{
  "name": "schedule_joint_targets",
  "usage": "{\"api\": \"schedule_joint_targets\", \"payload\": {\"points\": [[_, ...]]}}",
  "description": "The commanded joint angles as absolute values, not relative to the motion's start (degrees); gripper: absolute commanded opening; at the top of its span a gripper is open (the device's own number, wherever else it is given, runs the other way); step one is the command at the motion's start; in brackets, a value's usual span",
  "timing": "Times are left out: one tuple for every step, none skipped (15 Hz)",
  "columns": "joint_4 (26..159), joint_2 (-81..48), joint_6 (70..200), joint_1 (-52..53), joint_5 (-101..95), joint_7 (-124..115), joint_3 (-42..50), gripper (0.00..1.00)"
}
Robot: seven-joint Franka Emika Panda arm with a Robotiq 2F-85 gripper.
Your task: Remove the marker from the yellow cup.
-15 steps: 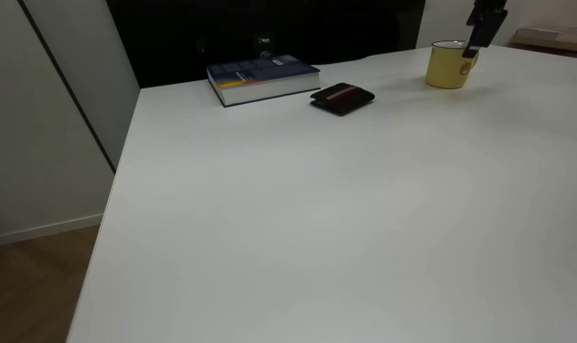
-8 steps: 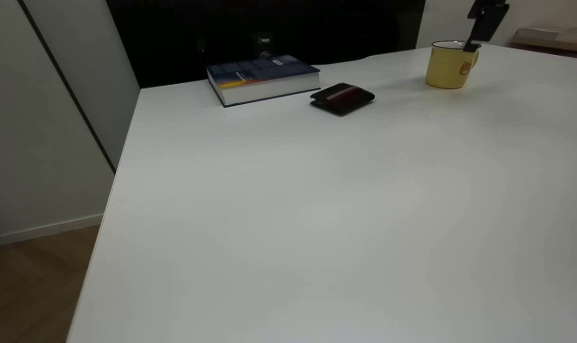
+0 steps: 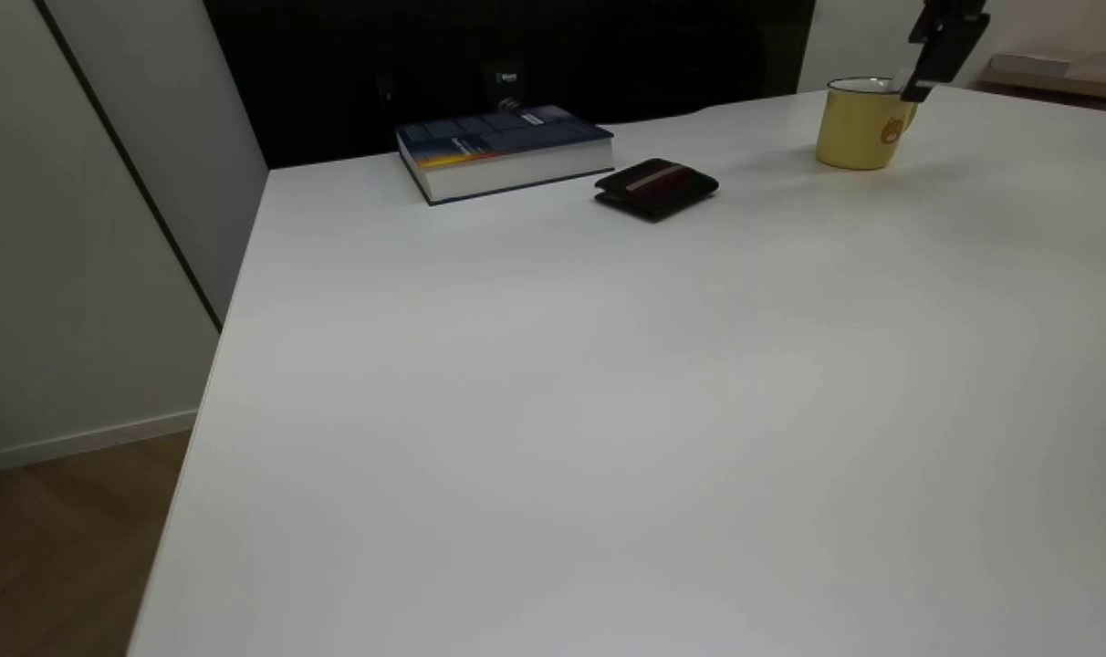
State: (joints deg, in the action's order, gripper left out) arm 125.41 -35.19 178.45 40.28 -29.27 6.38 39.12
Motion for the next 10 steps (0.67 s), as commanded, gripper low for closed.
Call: {"api": "schedule_joint_targets", "payload": {"points": [[125.55,-36.33,179.99,41.18,-28.9,4.66,40.25,0.6],[125.54,-36.49,180.09,41.3,-28.83,4.62,40.37,0.51],[125.56,-36.6,180.19,41.31,-28.73,4.66,40.36,0.45],[125.55,-36.77,180.38,41.4,-28.62,4.66,40.46,0.39],[125.59,-36.88,180.5,41.42,-28.47,4.72,40.45,0.31],[125.67,-36.91,180.66,41.38,-28.29,4.75,40.39,0.25],[125.73,-36.97,180.78,41.46,-28.17,4.74,40.45,0.17],[125.8,-37.01,180.97,41.5,-27.96,4.71,40.49,0.11],[125.88,-37.0,181.09,41.51,-27.62,4.75,40.45,0.03],[125.95,-37.05,181.24,41.64,-27.31,4.76,40.54,0.01]]}}
